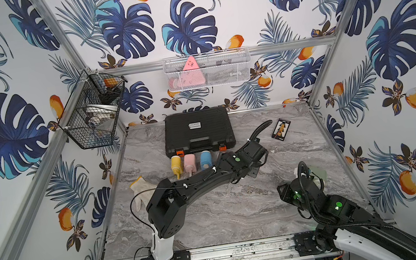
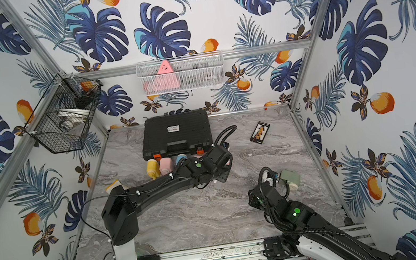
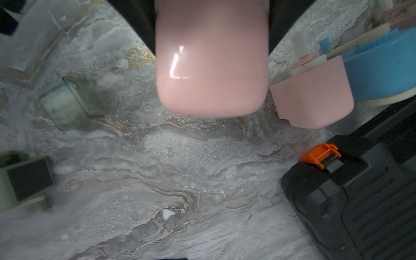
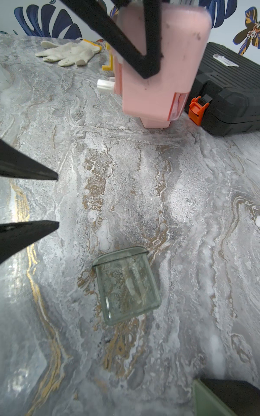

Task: Put the tray back into the pencil sharpener
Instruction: Place the pencil sharpener at the center of the board.

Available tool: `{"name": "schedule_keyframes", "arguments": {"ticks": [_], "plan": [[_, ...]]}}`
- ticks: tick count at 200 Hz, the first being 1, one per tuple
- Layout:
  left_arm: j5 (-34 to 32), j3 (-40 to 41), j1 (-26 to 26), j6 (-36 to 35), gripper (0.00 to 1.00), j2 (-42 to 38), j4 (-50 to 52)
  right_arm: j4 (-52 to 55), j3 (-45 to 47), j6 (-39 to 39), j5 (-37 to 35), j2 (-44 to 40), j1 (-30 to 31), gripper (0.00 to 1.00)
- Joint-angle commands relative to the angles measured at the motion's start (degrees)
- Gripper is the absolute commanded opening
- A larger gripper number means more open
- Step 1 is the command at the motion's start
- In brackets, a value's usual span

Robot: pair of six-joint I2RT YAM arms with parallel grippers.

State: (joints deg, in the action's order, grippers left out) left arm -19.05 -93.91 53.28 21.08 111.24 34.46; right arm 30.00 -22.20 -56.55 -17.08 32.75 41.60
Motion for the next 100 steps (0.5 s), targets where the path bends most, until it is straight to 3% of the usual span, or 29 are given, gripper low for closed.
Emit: {"name": "schedule_keyframes", "arguments": {"ticks": [1, 100], "plan": [[-6.5, -3.0, -0.1, 6.9, 0.00, 1.9, 3.8, 1.0, -0.2, -0.5, -1.0, 0.1, 0.0, 0.33], [-8.9, -13.6, -1.3, 8.1, 0.01, 14.3, 6.9, 0.2, -0.8, 0.2, -0.9, 1.3, 0.1, 0.33]]}}
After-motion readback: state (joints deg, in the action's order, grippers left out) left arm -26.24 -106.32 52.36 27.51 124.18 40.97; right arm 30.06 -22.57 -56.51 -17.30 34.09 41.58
